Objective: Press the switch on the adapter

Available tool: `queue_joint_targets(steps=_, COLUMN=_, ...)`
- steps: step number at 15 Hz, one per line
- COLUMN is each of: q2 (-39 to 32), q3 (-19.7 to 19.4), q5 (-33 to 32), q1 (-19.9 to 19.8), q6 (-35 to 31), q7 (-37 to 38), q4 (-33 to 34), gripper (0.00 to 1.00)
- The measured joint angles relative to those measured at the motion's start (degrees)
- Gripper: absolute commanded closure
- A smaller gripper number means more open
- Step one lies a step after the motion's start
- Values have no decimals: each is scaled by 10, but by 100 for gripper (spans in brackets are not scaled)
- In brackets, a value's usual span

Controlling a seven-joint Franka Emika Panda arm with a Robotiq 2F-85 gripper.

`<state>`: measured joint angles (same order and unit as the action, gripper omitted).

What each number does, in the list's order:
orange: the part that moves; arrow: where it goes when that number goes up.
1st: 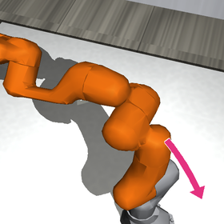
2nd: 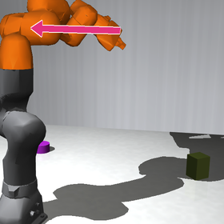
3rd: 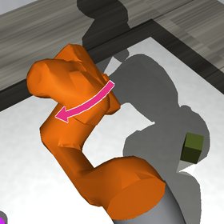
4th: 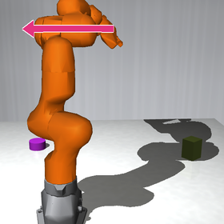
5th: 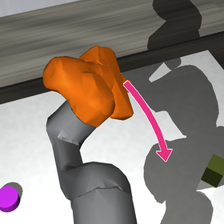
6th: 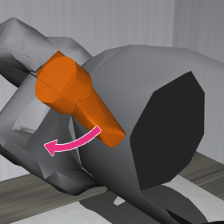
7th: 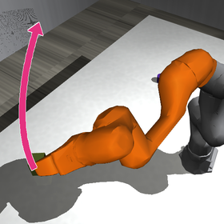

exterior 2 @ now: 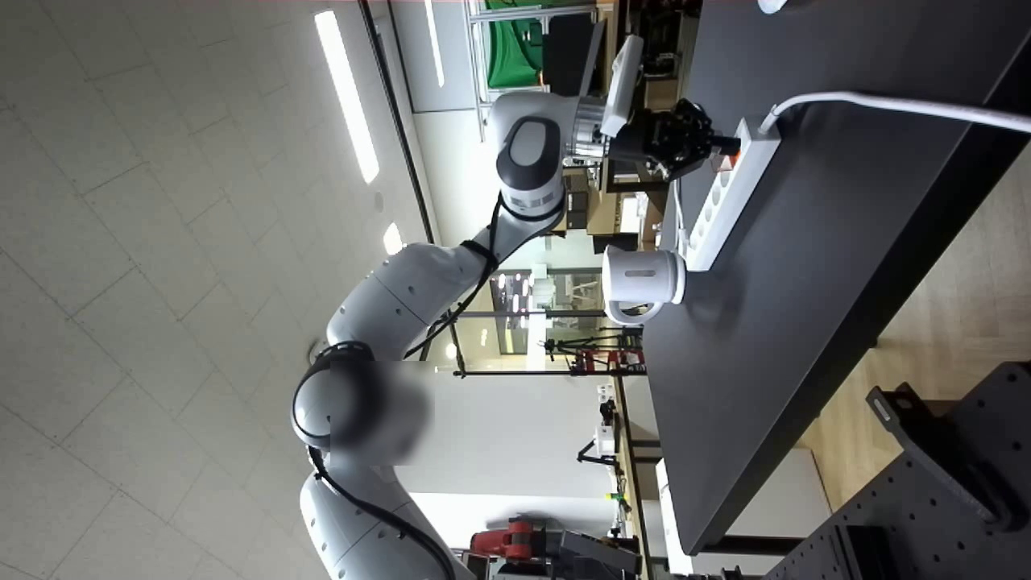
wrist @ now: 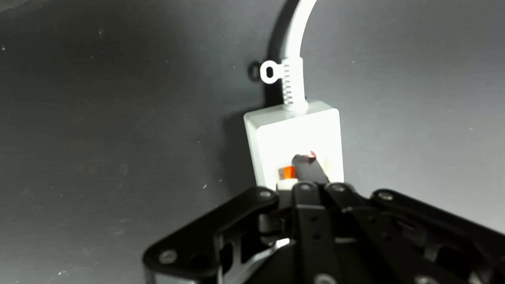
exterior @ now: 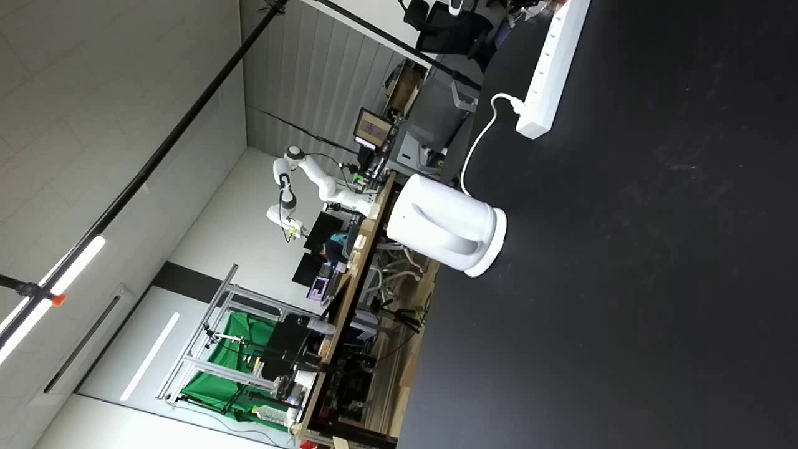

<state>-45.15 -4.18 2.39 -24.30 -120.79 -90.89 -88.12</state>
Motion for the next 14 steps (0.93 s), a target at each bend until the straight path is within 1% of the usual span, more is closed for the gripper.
queue_joint_targets(steps=2, q2=10, q3=0, q5=-1, q1=1, q6=-24, q7=1, q4=-21, gripper=100)
queue_joint_targets(steps=4, q2=28, q3=-1, q5=-1, q1=2, q6=-72, q7=3, q4=-58, gripper=100)
queue_joint_targets(steps=10, q2=70, q3=0, q5=0, q1=3, q6=-285, q7=18, q4=-170, gripper=100)
queue_joint_targets(steps=14, q2=96, q3=1, q5=-1, q1=5, q6=-447, q7=46, q4=-265, gripper=100)
